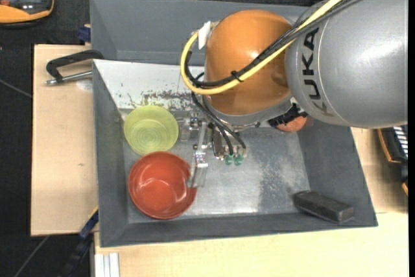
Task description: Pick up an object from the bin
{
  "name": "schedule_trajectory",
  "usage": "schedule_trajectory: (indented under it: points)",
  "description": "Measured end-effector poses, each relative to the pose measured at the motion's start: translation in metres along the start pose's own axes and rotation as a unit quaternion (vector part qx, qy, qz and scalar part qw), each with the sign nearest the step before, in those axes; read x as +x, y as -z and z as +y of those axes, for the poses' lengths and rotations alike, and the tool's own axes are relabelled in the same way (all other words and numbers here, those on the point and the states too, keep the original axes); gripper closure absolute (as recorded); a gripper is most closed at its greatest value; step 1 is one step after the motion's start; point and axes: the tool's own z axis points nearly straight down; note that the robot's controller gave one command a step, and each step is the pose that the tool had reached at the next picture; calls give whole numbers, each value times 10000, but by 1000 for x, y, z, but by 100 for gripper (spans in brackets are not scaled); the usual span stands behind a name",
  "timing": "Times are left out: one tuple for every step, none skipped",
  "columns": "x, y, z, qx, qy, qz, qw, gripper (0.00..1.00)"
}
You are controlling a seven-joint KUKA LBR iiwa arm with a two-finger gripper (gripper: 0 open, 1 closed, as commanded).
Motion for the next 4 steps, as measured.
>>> schedule_trajectory:
  points:
    - [-23, -23, 4, -11, -2321, -8, 9727, 0]
    - [-37, -159, -1, -6, -496, 9, 9988, 0]
    - [-53, -167, 15, 40, -990, 49, 9951, 0]
    - [-54, -165, 19, -4, -971, 14, 9953, 100]
